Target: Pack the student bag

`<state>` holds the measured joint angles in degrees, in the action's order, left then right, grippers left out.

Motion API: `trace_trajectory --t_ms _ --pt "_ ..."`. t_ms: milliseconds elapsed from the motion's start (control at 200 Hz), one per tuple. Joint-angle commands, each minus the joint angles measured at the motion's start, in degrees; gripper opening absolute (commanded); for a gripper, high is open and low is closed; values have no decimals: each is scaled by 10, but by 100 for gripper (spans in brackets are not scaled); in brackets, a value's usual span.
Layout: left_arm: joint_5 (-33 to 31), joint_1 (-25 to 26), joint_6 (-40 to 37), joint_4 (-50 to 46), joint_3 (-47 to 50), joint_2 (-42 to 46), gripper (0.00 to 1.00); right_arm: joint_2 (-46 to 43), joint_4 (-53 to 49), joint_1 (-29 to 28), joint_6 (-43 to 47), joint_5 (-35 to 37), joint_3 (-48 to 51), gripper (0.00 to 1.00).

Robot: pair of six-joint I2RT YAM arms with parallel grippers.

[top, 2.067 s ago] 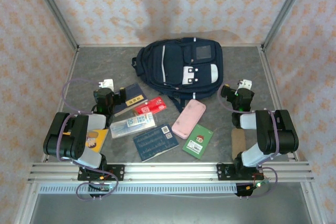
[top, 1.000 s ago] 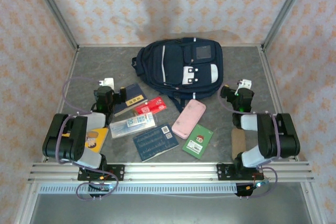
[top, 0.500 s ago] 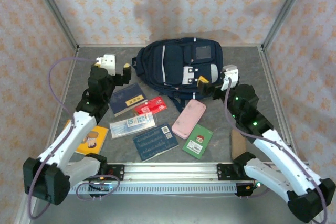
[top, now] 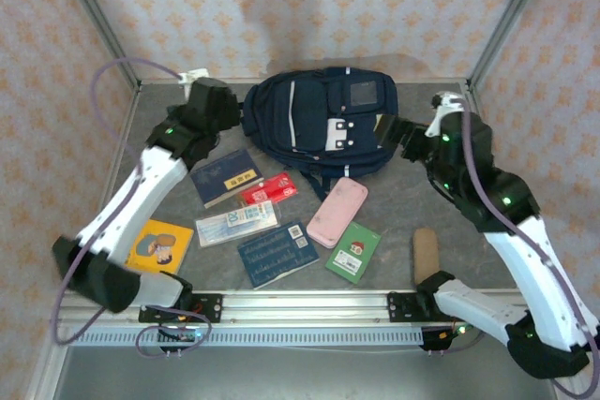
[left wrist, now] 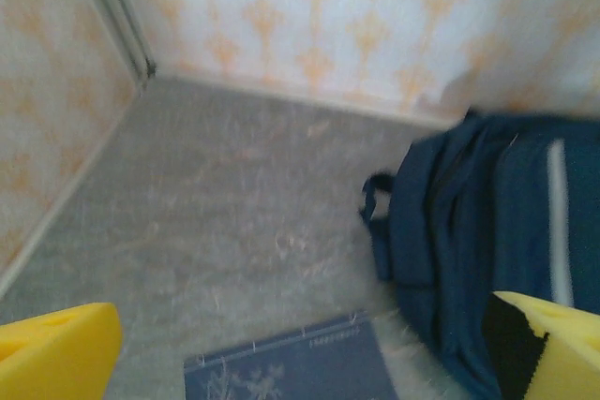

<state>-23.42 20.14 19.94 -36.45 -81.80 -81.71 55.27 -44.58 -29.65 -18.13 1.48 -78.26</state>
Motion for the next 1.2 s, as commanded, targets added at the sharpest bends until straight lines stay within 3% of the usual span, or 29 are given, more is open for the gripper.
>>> trace_trajectory --t_ms 0,170,275,410,826,1061,1196 --pt "5 -1 25 -65 -57 -81 100 5 -102 -6 -41 33 39 99" --pt "71 -5 -15 -63 -149 -222 100 89 -229 -8 -47 16 26 99" --pt "112 -26 5 -74 -216 -312 100 111 -228 -11 -76 24 68 99" --pt "145 -35 -7 -69 -288 -392 100 121 -242 -14 -4 8 70 99" --pt "190 -58 -33 -106 -491 -547 100 146 -227 -14 12 -21 84 100" --pt "225 -75 -35 -92 -526 -603 100 161 -225 -14 18 -20 79 100" --pt "251 -78 -35 -91 -528 -627 90 163 -222 -14 20 -25 81 95"
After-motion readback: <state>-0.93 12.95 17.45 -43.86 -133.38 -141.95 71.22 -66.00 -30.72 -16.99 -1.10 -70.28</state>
